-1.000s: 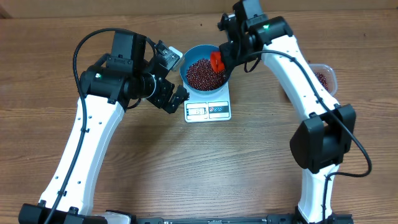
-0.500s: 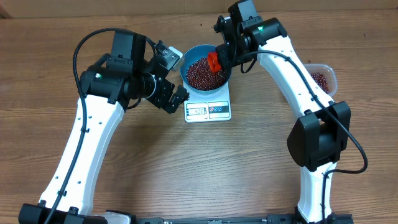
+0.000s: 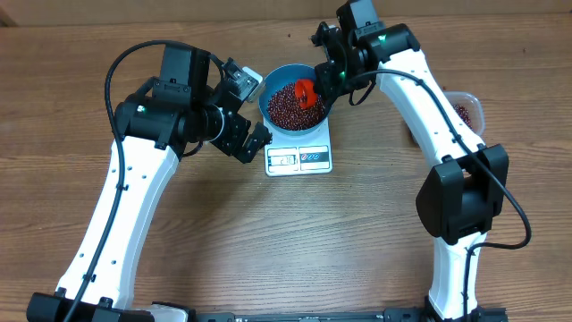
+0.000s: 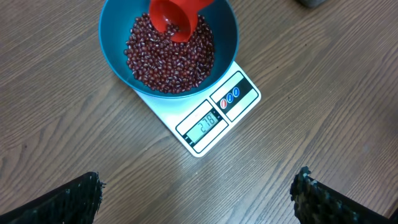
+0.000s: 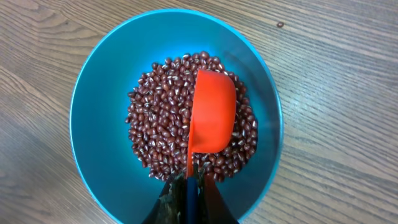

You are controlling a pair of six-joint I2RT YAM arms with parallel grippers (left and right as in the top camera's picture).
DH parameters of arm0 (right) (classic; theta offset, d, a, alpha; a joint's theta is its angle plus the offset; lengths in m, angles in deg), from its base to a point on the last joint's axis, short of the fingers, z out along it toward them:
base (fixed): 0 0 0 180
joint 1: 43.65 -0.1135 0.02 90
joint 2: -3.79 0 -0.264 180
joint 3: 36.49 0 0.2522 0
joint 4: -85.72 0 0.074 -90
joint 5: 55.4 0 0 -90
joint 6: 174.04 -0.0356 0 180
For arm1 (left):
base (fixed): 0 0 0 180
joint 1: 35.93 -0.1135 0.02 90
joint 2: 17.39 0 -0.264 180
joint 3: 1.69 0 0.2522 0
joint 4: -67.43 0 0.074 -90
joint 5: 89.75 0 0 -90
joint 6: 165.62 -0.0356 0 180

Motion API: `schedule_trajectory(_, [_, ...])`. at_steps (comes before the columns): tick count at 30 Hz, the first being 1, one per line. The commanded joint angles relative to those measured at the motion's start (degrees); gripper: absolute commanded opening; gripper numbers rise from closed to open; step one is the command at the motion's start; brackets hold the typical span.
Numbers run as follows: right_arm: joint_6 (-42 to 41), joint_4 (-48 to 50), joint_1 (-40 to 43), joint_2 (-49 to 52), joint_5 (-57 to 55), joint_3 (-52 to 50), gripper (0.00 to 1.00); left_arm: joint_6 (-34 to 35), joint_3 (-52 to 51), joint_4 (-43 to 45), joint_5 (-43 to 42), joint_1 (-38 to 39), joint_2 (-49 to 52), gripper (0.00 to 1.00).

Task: Scoop item into bowl and weigh 150g on scale
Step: 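Hold the scoop over the bowl and shake out small amounts of beans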

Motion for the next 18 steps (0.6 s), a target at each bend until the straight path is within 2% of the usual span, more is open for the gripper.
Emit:
schedule_trajectory(1, [-0.24,-0.33,1.07,-2.49,1.86,1.55,0.04,-1.09,-0.31,-0.15,0.22,-0.22,-1.22,1.00])
schedule_trajectory(18, [-0.22,-0.59,1.75,-8.48,3.78,1.55,0.04,-1.09,-0.31,-0.15,0.22,-0.22,-1.22,0.99])
